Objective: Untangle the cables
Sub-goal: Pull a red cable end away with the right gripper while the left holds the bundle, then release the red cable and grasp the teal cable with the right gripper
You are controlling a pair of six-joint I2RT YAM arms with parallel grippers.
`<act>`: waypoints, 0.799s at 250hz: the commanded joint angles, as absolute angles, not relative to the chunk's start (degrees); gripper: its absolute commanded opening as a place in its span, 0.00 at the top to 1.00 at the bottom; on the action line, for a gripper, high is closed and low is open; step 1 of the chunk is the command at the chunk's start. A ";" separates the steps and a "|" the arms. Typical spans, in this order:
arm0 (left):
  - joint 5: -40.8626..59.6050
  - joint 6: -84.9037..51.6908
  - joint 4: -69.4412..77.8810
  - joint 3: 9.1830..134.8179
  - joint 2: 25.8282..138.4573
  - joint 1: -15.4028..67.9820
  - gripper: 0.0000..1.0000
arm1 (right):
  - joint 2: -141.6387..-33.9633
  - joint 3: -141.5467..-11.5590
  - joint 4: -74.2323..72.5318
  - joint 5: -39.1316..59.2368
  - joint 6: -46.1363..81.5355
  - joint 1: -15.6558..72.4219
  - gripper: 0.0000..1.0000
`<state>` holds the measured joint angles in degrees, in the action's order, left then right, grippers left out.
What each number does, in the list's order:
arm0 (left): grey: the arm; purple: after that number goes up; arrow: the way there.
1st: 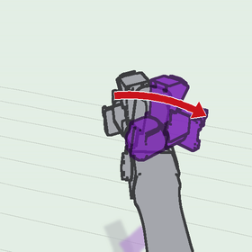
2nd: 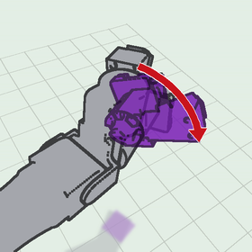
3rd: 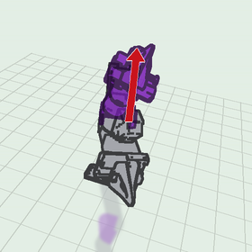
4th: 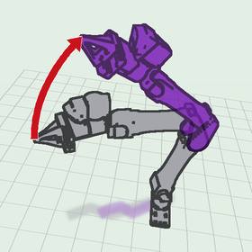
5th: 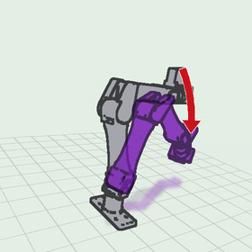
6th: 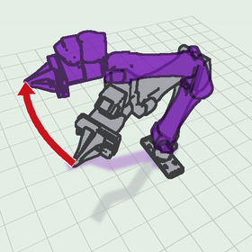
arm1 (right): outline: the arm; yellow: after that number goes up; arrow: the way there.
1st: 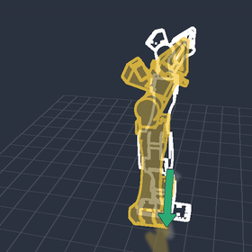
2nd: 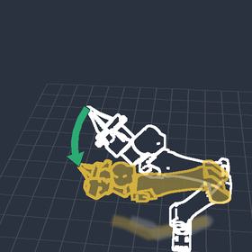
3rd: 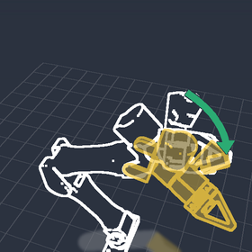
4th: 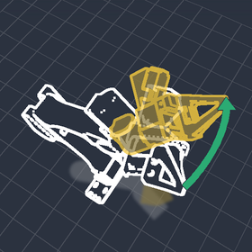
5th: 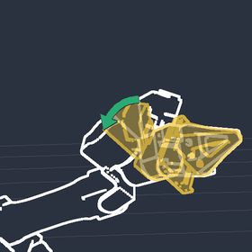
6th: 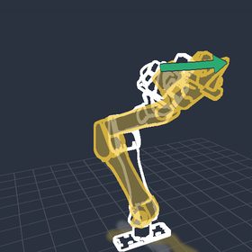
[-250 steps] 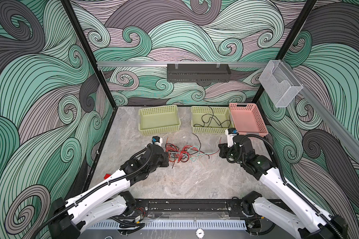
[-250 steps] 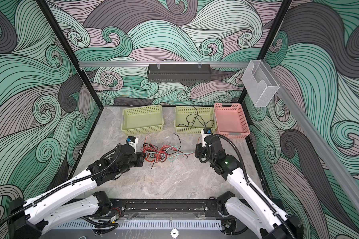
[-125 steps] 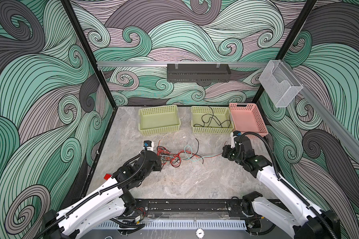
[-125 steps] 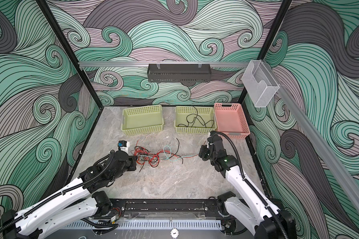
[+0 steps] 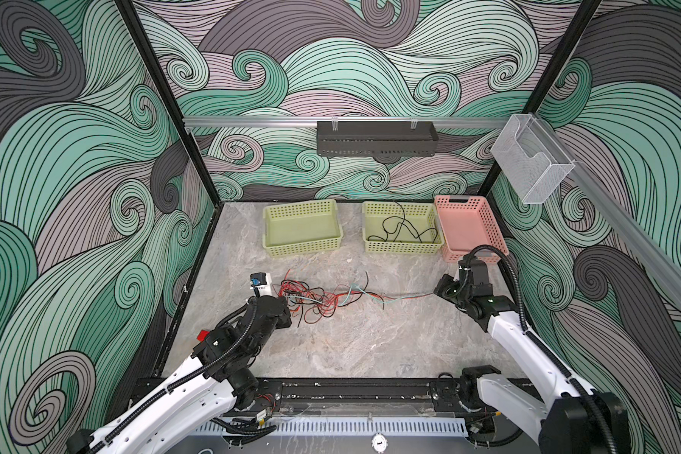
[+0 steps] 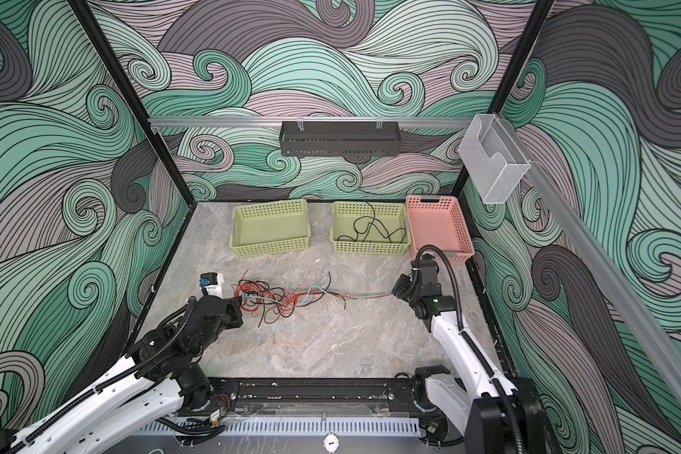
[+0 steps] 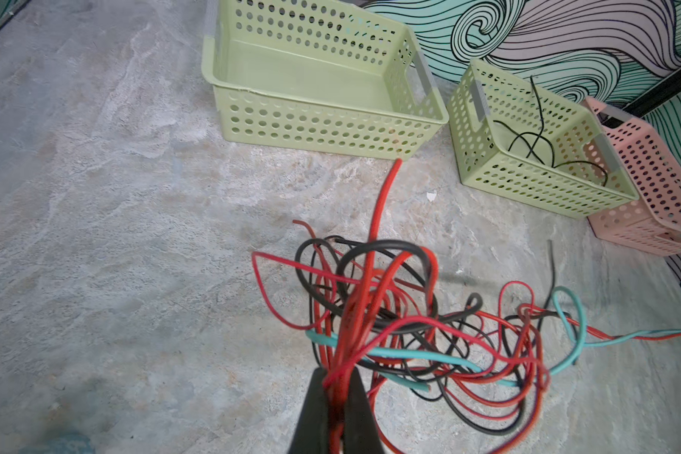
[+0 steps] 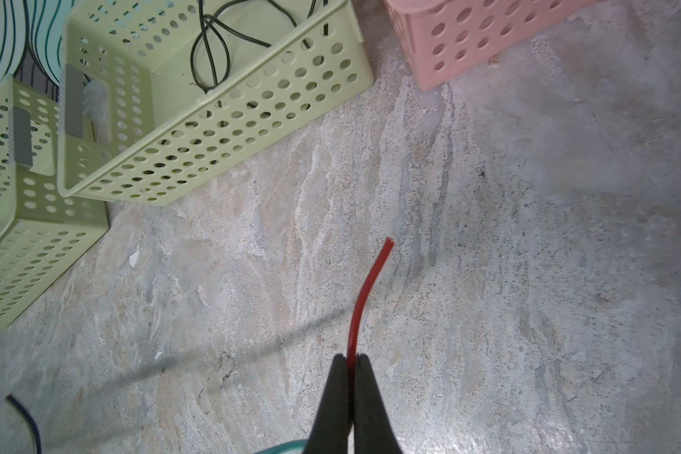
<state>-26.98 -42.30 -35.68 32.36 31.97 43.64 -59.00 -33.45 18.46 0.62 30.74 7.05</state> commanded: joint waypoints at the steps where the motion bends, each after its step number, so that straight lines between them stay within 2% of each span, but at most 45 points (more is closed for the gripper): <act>1: -28.27 -42.34 -36.04 31.78 31.63 42.96 1.00 | -61.52 -33.04 16.30 5.13 31.72 6.68 0.92; 25: -25.02 -41.28 -32.81 31.13 33.21 42.87 1.00 | -62.36 -33.16 15.91 8.95 31.17 6.98 0.76; 38: -23.30 -40.42 -30.91 30.70 34.54 42.80 1.00 | -61.99 -33.73 16.51 10.17 30.21 8.00 0.64; 66: -22.33 -40.43 -28.97 30.67 37.87 42.84 1.00 | -59.51 -35.79 20.19 7.88 28.54 13.21 0.53; 112: -19.47 -39.71 -26.30 31.02 40.97 42.84 1.00 | -59.28 -37.53 16.59 10.98 28.55 27.15 0.53; 136: -19.90 -40.13 -26.63 31.29 41.99 42.81 1.00 | -65.51 -40.78 13.34 9.97 30.93 36.57 0.57; 168: -19.18 -41.16 -27.07 31.14 42.63 42.82 1.00 | -74.57 -43.25 3.61 12.24 36.31 43.30 0.59; 200: -18.19 -41.96 -28.19 31.00 42.63 42.86 1.00 | -84.67 -45.88 -5.74 17.16 42.19 45.21 0.51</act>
